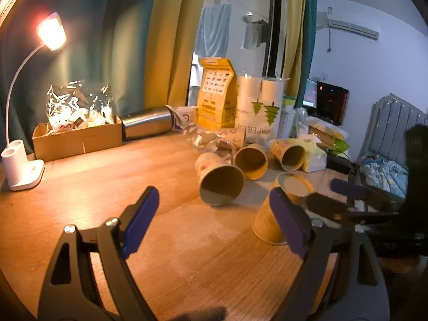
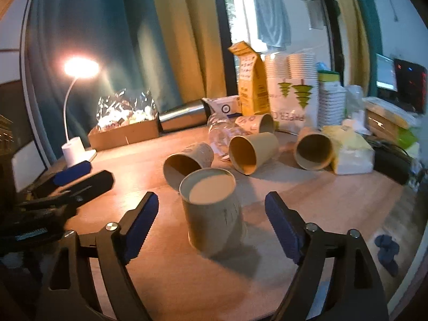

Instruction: Flip cup upside down

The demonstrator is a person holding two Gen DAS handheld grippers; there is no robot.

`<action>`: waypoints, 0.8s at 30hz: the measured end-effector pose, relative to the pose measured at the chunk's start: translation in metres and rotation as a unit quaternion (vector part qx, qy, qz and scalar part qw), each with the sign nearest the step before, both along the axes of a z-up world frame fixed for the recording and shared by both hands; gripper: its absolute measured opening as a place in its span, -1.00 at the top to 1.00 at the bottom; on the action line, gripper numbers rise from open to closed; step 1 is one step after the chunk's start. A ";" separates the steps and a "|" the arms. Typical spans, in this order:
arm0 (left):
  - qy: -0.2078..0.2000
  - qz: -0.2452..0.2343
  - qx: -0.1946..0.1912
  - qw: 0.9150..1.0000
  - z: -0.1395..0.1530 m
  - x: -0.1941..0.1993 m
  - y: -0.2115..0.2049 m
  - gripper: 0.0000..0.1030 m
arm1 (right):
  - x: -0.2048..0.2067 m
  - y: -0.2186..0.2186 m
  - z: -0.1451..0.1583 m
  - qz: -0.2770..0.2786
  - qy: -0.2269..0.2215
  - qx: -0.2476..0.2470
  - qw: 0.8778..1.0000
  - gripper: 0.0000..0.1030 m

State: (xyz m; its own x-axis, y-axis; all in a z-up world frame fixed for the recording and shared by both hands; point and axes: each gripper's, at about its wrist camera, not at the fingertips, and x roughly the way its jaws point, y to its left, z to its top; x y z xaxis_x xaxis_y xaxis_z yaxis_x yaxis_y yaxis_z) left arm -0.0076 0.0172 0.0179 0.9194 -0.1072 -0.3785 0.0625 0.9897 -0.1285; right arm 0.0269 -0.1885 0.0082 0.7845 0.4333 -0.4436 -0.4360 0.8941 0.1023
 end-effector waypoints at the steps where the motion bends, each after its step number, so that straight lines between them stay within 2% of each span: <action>1: -0.002 0.001 0.004 1.000 0.000 -0.001 -0.001 -0.67 | -0.005 -0.003 -0.001 -0.007 0.003 0.001 1.000 -0.65; 5: -0.014 0.002 0.028 1.000 0.002 -0.007 -0.010 -0.67 | -0.012 -0.003 -0.008 -0.013 0.012 -0.008 1.000 -0.65; 8: -0.025 -0.004 0.035 0.999 0.003 -0.010 -0.014 -0.87 | -0.011 -0.003 -0.010 -0.014 0.014 -0.009 1.000 -0.65; 24: -0.026 0.001 0.037 0.999 0.004 -0.009 -0.015 -0.95 | -0.008 -0.008 -0.014 -0.020 0.017 -0.004 1.000 -0.65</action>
State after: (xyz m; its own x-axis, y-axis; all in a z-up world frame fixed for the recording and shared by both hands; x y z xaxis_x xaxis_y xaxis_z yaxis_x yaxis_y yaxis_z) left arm -0.0164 0.0026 0.0219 0.9385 -0.0780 -0.3365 0.0645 0.9966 -0.0512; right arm 0.0193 -0.1965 -0.0054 0.7850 0.3990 -0.4739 -0.3971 0.9112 0.1095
